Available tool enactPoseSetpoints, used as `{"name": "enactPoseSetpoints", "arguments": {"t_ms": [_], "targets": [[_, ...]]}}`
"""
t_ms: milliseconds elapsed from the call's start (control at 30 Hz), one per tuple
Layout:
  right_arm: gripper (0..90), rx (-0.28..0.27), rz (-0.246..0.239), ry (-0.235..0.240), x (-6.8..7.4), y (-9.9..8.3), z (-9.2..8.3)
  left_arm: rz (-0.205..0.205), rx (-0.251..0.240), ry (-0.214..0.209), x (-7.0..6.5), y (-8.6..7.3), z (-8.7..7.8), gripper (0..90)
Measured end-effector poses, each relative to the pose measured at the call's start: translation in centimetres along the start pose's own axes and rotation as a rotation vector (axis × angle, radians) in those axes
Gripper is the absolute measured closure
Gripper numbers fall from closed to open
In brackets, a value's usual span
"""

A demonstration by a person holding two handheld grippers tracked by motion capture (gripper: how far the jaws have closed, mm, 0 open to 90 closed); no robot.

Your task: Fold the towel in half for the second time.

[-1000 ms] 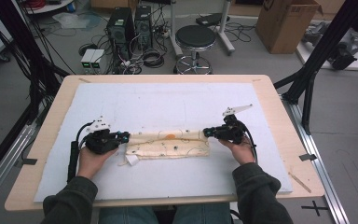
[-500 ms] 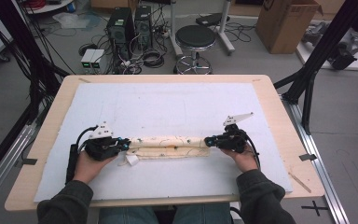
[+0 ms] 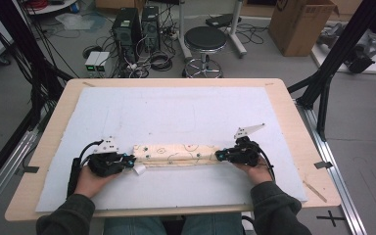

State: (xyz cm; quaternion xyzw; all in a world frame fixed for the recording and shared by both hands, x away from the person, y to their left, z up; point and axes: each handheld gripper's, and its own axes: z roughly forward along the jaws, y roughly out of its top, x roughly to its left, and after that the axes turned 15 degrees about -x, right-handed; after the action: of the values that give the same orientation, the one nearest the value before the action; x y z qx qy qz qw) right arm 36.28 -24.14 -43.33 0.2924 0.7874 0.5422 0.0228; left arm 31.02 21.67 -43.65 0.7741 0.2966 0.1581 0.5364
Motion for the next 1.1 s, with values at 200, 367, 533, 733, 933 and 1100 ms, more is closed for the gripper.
{"name": "enactPoseSetpoints", "arguments": {"t_ms": [200,367,533,733,933,1100], "targets": [[66.0,-0.041,-0.001,0.030,0.4,0.2,-0.6,-0.043,-0.055,-0.047,0.3,0.2,-1.3,65.4],[62.6,-0.088,-0.005,0.029,0.6,1.0,-1.7,-0.051,-0.143,-0.076,0.4,1.5,-2.4,60.9],[63.2,-0.109,-0.023,0.028,0.8,2.3,-1.2,-0.051,-0.145,-0.064,0.5,2.7,-1.0,63.9],[62.0,-0.071,-0.059,0.039,1.0,3.2,1.6,-0.079,-0.128,-0.060,0.7,3.3,1.9,69.7],[58.3,-0.001,-0.098,0.044,1.1,2.8,4.1,-0.061,-0.014,-0.075,0.5,2.6,3.5,70.4],[54.7,0.060,-0.144,0.030,1.3,2.3,4.9,-0.075,0.033,-0.093,0.6,2.0,3.9,68.7]]}}
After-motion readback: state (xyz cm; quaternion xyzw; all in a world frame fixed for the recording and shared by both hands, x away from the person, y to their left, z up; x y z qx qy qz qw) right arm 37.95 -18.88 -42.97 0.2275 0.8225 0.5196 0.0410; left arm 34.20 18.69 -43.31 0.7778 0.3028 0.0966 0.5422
